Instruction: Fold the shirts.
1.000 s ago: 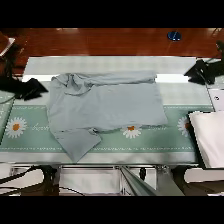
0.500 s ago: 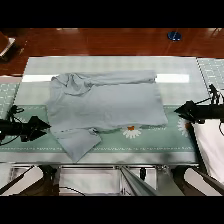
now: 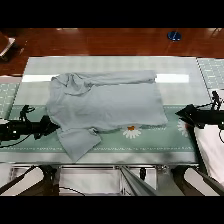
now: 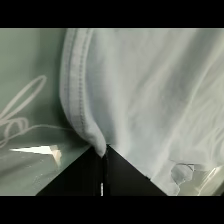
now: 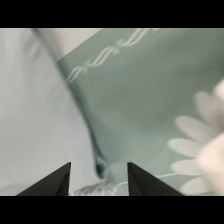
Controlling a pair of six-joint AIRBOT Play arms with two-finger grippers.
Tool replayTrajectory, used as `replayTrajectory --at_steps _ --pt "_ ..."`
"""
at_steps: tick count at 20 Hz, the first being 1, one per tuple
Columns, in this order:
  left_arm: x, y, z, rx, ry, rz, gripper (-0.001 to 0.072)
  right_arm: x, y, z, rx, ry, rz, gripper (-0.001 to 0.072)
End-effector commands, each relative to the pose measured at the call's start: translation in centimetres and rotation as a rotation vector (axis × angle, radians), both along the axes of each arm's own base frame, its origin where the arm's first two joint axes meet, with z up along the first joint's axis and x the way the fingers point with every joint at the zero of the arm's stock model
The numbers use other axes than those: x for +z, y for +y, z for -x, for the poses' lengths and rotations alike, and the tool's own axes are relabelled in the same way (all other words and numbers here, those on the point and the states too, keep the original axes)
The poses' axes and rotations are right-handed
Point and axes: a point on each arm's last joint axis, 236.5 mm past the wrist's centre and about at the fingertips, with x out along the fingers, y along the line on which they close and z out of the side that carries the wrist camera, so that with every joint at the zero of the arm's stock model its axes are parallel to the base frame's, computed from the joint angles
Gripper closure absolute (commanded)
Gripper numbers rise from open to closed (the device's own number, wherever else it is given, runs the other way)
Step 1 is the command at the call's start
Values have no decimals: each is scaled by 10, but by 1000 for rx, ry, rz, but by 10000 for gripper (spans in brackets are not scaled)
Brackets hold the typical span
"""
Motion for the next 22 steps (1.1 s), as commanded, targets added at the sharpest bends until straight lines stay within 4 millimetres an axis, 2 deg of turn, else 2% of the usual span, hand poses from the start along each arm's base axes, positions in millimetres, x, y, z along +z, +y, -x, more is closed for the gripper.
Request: replayTrajectory --at_steps 1,4,7,10,13,14,15,16,17,18,19,20,21,22 --pt "0 -2 -5 -37 -26 -18 690 -20 -15 17 -50 107 8 306" --pt "1 -1 -6 -37 -29 -19 689 -38 11 29 10 202 -116 306" --pt "1 -1 -6 -35 -28 -18 689 -47 42 20 70 201 -206 306" --pt "1 -1 -6 -34 -27 -18 689 -51 68 -3 115 163 -215 306" --pt "2 -1 -9 -25 -35 -14 690 -43 88 -37 178 108 -184 316" --pt "3 1 -13 -20 -47 -22 689 -38 93 -48 195 91 -174 419" --pt "9 3 -20 -12 -70 -27 690 -29 100 -58 233 66 -168 639" --pt "20 5 -33 4 -111 -21 690 -15 106 -68 283 26 -161 691" --pt "44 6 -54 27 -185 -7 690 8 112 -80 328 -14 -168 691" --pt "77 8 -78 44 -294 4 690 36 113 -96 365 -73 -162 691" --pt "124 11 -106 66 -440 8 690 76 111 -115 396 -163 -137 691" --pt "183 15 -130 79 -614 -4 690 125 108 -136 411 -278 -93 691" --pt "244 18 -145 72 -796 -42 690 178 103 -153 417 -405 -28 691" --pt "312 21 -153 52 -998 -123 690 240 97 -164 422 -554 55 691"
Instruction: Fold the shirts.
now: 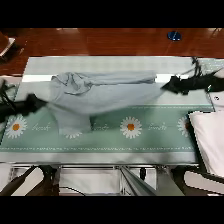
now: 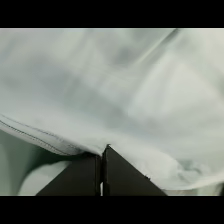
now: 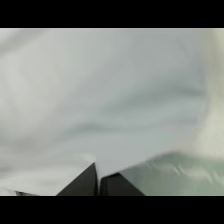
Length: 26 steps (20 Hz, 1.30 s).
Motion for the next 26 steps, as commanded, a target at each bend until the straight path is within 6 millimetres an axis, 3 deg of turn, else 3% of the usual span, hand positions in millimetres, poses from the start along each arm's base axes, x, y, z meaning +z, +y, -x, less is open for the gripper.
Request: replayTrajectory --at_steps 1,3,4,6,8,11,15,16,18,21,23,26 --pt "212 3 -30 26 -589 -152 690 180 -10 -30 4 -440 149 691" --pt "317 10 -8 115 -835 -294 690 280 -33 -12 -107 -654 281 691" --pt "358 8 9 144 -931 -350 690 323 -39 9 -145 -751 336 691" --pt "419 2 51 184 -1069 -491 690 383 -41 59 -187 -899 406 691" --pt "454 0 89 253 -1118 -635 691 413 -39 109 -212 -977 459 691" --pt "478 1 148 406 -1111 -772 691 425 -38 180 -238 -1001 530 691" --pt "474 6 231 557 -1063 -992 691 423 -45 243 -302 -993 593 691" --pt "472 5 247 558 -1067 -1011 691 417 -48 252 -310 -966 606 691" --pt "465 3 260 513 -1069 -1018 691 401 -53 258 -312 -893 624 691" --pt "427 12 235 426 -937 -957 691 376 -55 251 -294 -803 615 691" --pt "379 21 201 366 -768 -906 691 352 -51 238 -255 -734 591 691" --pt "305 16 146 243 -590 -783 690 298 -45 210 -189 -593 534 691"
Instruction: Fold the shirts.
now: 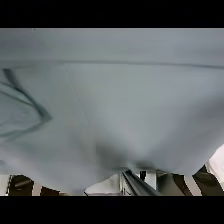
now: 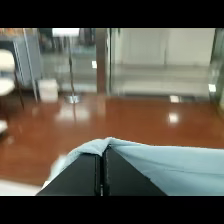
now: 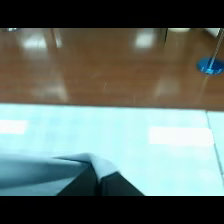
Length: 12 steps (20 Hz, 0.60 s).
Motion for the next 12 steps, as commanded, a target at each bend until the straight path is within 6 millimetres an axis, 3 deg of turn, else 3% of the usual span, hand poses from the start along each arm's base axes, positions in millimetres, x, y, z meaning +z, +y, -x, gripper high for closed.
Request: replayTrajectory --at_steps 1,4,6,9,12 --pt "-90 -7 -55 -91 247 155 690 -63 4 -28 31 165 -61 691" --pt "-172 -21 -115 -188 448 361 691 -128 10 -75 65 281 -154 691" --pt "-215 -15 -157 -186 539 435 691 -169 14 -112 104 345 -198 691" --pt "-264 -12 -226 -175 598 478 691 -229 6 -180 103 434 -254 691" --pt "-309 -24 -294 -188 646 502 691 -289 0 -252 80 479 -353 691"
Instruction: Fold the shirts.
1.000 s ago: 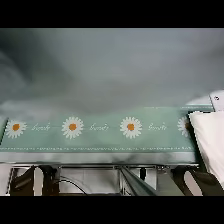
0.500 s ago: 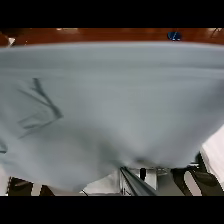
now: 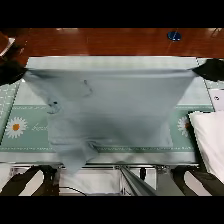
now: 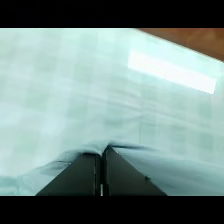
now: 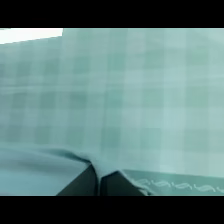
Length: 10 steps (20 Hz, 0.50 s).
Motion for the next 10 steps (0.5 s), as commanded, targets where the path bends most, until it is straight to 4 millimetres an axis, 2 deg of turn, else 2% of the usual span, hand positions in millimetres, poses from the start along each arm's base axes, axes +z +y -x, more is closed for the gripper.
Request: replayTrajectory --at_steps 1,4,6,8,10 --pt "-63 -17 -80 -6 65 62 691 -75 -6 -83 -46 58 -109 691" --pt "-97 -34 -127 -28 119 123 691 -119 -16 -141 -63 109 -137 691" --pt "-115 -43 -146 -35 142 164 691 -140 -17 -166 -70 159 -170 691" --pt "-136 -50 -148 -62 208 177 691 -159 -15 -175 -65 204 -190 691" --pt "-153 -56 -137 -94 283 187 690 -169 -13 -173 -52 240 -196 691"
